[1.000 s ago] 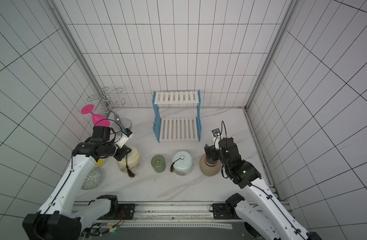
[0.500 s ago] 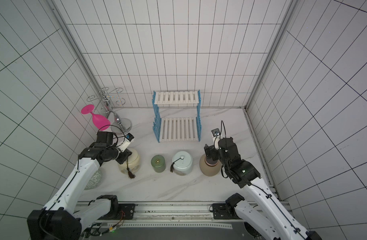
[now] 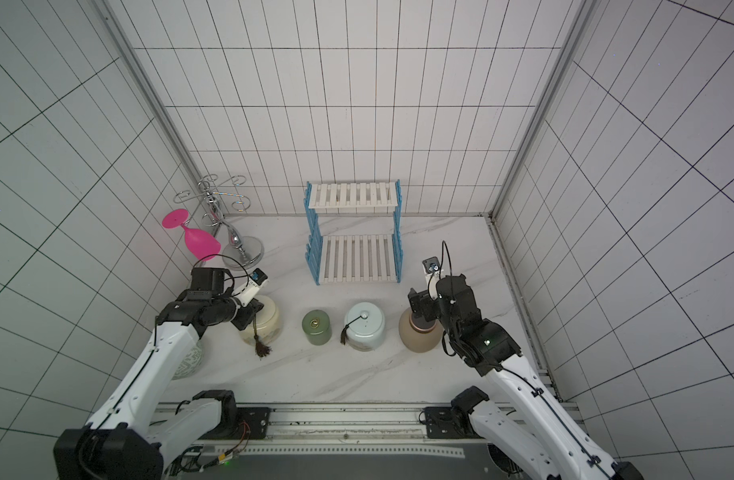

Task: Remove the tea canisters from the shelf
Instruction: Place the tea canister at the center of the board.

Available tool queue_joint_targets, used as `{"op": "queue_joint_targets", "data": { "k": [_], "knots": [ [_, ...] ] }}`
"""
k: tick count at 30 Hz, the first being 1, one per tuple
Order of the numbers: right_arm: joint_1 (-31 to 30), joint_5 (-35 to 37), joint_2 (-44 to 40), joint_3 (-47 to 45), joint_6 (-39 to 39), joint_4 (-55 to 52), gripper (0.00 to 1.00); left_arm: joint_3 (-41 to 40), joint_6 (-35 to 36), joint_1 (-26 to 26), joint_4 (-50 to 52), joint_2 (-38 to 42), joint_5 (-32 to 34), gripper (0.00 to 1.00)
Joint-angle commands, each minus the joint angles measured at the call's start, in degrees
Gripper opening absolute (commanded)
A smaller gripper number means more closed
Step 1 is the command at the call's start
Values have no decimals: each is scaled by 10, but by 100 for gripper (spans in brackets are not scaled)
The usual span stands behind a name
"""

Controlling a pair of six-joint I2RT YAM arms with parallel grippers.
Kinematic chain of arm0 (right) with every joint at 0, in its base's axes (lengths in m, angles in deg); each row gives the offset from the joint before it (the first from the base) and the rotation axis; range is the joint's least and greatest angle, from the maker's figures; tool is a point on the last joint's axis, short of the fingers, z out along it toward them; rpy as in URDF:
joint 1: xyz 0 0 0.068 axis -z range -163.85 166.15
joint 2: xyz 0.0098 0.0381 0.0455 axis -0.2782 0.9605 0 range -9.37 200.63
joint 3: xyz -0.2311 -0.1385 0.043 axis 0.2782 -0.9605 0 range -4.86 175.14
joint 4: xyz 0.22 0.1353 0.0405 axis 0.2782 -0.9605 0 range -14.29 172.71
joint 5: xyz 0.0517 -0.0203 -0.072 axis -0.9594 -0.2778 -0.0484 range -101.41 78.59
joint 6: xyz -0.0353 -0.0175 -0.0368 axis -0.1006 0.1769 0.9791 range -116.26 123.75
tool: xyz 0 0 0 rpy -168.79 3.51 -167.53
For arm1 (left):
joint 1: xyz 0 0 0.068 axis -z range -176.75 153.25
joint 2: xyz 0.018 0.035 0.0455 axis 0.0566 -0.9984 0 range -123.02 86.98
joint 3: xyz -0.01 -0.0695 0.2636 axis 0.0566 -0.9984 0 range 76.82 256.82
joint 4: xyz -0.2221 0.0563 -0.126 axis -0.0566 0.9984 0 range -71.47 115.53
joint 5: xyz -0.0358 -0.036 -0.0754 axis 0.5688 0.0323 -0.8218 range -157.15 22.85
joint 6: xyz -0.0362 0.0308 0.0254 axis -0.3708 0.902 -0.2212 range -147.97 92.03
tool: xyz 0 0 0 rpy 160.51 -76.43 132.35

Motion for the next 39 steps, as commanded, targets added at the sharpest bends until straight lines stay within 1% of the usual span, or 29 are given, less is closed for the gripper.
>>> {"op": "queue_joint_targets", "data": {
  "k": [1, 3, 4, 5, 7, 8, 11, 16, 19, 21, 22, 28, 32, 34, 36, 39],
  "knots": [
    [3, 2, -1, -12, -3, 8, 99, 14, 26, -2, 50, 20, 17, 7],
    [3, 2, -1, -12, -2, 8, 99, 8, 34, -3, 56, 24, 24, 15],
    [3, 1, -1, -12, -2, 8, 99, 6, 35, -4, 56, 26, 29, 25],
    [3, 0, -1, -12, -3, 8, 99, 5, 38, -3, 56, 27, 32, 38],
    [3, -1, -1, -12, -2, 8, 99, 8, 39, -3, 59, 30, 32, 57],
    [3, 0, -1, -12, -3, 7, 99, 12, 38, -3, 59, 32, 30, 64],
    [3, 0, -1, -12, -2, 8, 99, 24, 31, -3, 59, 37, 19, 78],
    [3, 1, -1, -12, -3, 8, 99, 63, 1, -3, 59, 35, -4, 87],
    [3, 2, 0, -12, -3, 8, 99, 89, -35, -3, 47, 32, -21, 92],
    [3, 4, 1, -11, -4, 9, 99, 100, -63, -3, 27, 28, -21, 98],
    [3, 5, 2, -11, -6, 9, 99, 103, -79, -3, 13, 26, -21, 99],
    [4, 28, 6, -8, -14, 12, 99, 95, -168, -5, -95, 11, 3, 99],
    [10, 98, 22, -3, -22, 26, 99, 72, -245, -6, -200, -10, 46, 99],
    [19, 111, 26, -12, -15, 53, 99, 56, -302, -7, -259, -26, 75, 99],
    [35, 109, 28, -25, -8, 90, 99, 41, -339, -6, -311, -42, 96, 99],
    [71, 91, 31, -44, -11, 139, 99, 26, -365, -6, -361, -70, 89, 99]
  ]
}}
